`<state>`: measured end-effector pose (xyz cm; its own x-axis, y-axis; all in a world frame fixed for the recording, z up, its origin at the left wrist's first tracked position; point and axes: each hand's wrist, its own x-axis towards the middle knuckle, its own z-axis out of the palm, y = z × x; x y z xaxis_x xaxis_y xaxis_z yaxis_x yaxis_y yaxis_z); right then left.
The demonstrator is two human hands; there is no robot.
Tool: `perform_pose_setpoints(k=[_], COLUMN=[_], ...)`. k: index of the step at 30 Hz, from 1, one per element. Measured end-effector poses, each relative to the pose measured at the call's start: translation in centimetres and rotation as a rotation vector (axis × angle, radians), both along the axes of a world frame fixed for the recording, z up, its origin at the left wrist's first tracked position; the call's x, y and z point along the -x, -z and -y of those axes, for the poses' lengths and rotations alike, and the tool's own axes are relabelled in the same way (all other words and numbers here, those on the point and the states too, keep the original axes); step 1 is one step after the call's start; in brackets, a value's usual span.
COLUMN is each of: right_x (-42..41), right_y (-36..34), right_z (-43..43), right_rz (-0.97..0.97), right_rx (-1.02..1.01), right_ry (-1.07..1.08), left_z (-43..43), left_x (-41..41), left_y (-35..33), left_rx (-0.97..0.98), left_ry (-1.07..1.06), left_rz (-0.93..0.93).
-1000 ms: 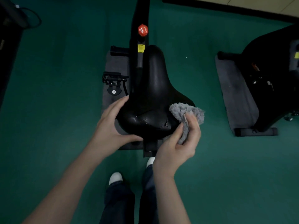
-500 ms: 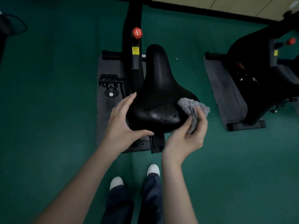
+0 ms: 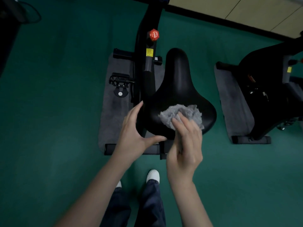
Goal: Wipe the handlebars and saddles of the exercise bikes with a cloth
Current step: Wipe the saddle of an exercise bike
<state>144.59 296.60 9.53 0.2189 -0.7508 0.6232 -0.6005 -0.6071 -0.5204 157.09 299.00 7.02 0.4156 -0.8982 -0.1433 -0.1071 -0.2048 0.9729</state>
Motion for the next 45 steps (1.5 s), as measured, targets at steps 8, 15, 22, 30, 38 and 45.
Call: perform_pose_setpoints(k=[8, 15, 22, 30, 38, 45], right_x=[0.9, 1.6, -3.9, 0.1, 6.6, 5.2], right_y=[-3.2, -4.8, -7.1, -7.4, -5.3, -5.1], right_z=[3.4, 5.9, 9.2, 10.8, 11.0, 10.7], right_rz=[-0.41, -0.315, -0.607, -0.588, -0.536, -0.571], right_rx=[-0.061, -0.22, -0.317, -0.245, -0.064, 0.023], right_ry=[-0.431, -0.365, -0.693, -1.13, -1.152, -1.132], left_z=[0.3, -0.2, -1.1, -1.6, -1.4, -1.2], left_x=[0.4, 1.2, 3.0, 6.3, 9.3, 9.6], left_y=[0.6, 0.6, 0.5, 0.5, -0.1, 0.7], left_rx=[0.026, -0.052, -0.092, -0.121, -0.061, 0.02], left_ry=[-0.032, -0.09, -0.214, -0.43, -0.554, -0.593], left_rz=[-0.04, -0.13, -0.221, -0.349, -0.367, -0.383])
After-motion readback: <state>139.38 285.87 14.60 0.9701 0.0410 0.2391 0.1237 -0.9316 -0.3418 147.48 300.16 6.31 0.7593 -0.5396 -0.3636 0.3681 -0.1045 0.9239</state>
